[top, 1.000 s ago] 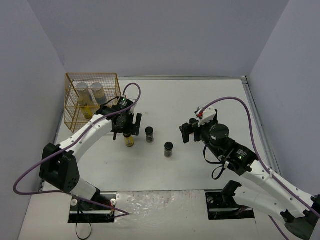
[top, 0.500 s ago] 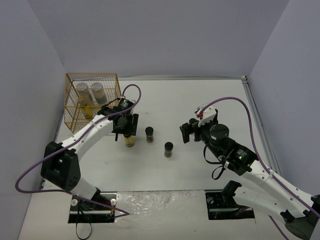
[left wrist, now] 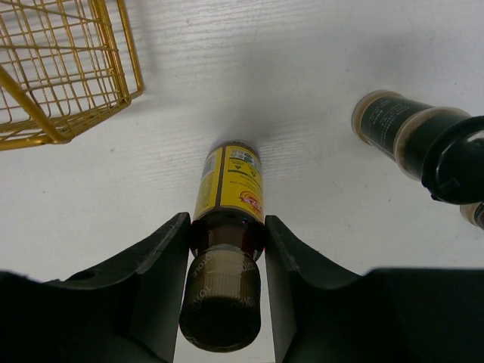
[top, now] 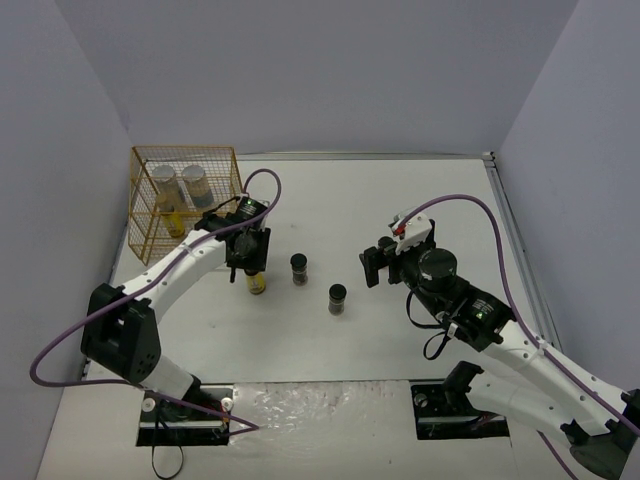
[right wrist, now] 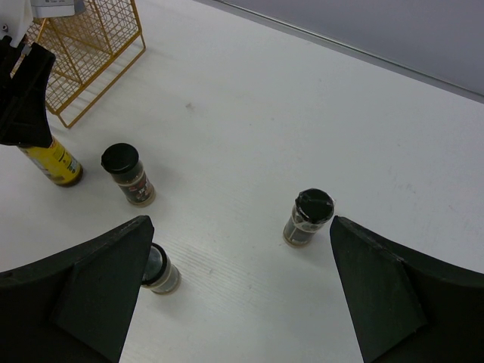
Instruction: Organize the condiment bottles
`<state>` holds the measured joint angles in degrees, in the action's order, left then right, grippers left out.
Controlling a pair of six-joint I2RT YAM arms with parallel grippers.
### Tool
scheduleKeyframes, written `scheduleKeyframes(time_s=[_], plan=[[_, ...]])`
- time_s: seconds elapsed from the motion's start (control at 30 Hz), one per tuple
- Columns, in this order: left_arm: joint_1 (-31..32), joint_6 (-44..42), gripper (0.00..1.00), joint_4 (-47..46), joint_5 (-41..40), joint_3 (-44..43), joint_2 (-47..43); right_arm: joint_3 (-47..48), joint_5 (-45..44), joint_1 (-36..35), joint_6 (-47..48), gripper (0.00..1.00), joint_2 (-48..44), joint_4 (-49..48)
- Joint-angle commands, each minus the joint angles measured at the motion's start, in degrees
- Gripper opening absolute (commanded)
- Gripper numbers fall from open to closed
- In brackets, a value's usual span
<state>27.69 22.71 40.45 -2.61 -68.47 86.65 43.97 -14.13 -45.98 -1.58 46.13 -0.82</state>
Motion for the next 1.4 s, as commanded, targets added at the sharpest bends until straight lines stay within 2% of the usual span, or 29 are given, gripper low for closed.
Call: scheduleKeyframes(time_s=[0.0,0.2,0.43,0.63,0.83,0.97,1.17,1.37], plan=[[0.17,-0.32,0.0,3.11,-0.48,-5.29,-5.83,0.45,-1.16,0.19,-0.61,1.0,-0.43,-3.36],[-2.94,-2.39,0.0,14.54,-1.0,-18.53,-7.6,0.5,-1.16,0.19,-0.52,1.0,-0.99,-3.37],[-13.36,-6.46,0.0,21.87,1.96,-36.92,-2.82,0.42,-0.68,0.19,-0.7,1.0,-1.12,-3.4],[-17.97,-8.17,0.0,22.13,2.35,-47.8,2.05,0.16,-0.72,0.19,-0.79,1.0,-1.57,-3.31],[-23.57,-10.95,0.0,22.3,2.35,-57.76,10.92,0.06,-0.72,0.18,-0.88,1.0,-1.21,-3.31],[-24.0,-13.12,0.0,21.42,0.51,-60.9,15.03,0.15,-0.72,0.19,-0.7,1.0,-0.95,-3.31],[-24.27,-13.96,0.0,17.2,0.1,-59.98,18.95,0.01,-0.59,0.19,-0.83,1.0,-0.78,-2.92],[-24.69,-14.01,0.0,13.38,0.11,-56.84,18.89,-0.03,-1.16,0.19,-0.79,1.0,-0.86,-2.78]])
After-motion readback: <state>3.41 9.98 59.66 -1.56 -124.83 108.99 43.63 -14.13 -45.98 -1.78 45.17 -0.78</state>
